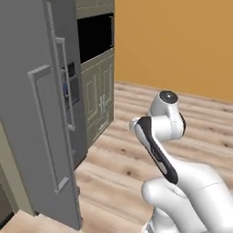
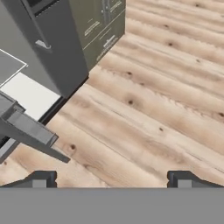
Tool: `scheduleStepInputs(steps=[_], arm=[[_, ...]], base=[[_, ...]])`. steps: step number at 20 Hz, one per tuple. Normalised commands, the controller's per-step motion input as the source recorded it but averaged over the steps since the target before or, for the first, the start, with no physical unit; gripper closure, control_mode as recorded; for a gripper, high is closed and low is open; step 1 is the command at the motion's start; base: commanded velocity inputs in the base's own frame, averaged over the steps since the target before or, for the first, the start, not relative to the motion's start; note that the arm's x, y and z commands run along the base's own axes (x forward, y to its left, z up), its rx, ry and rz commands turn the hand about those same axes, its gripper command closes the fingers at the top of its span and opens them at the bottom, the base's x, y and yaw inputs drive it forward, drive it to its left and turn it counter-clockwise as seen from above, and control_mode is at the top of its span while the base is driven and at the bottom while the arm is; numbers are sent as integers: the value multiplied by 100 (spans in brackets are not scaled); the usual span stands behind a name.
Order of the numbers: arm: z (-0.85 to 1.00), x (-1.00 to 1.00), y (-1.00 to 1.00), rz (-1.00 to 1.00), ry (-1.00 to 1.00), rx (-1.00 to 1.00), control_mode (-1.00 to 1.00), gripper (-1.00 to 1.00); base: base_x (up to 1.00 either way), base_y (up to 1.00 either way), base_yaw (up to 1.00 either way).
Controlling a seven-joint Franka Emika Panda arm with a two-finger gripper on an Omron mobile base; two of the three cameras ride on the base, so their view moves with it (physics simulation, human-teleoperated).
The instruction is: Pick the egg and butter from the fridge and place them by the bowl for mixing.
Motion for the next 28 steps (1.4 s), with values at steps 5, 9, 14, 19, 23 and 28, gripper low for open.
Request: scheduleStepInputs(steps=[5, 9, 14, 19, 23, 28], arm=[[0, 0, 0, 0, 0, 0, 100, -100], [0, 0, 0, 0, 0, 0, 100, -100], [0, 0, 0, 0, 0, 0, 100, -100], [0, 0, 0, 0, 0, 0, 100, -100], [0, 0, 0, 0, 0, 0, 100, -100], [0, 0, 0, 0, 0, 0, 100, -100]], base=[[67, -39, 13], [67, -35, 17], [58, -23, 41], [54, -13, 55], [52, -12, 58], [53, -16, 52]])
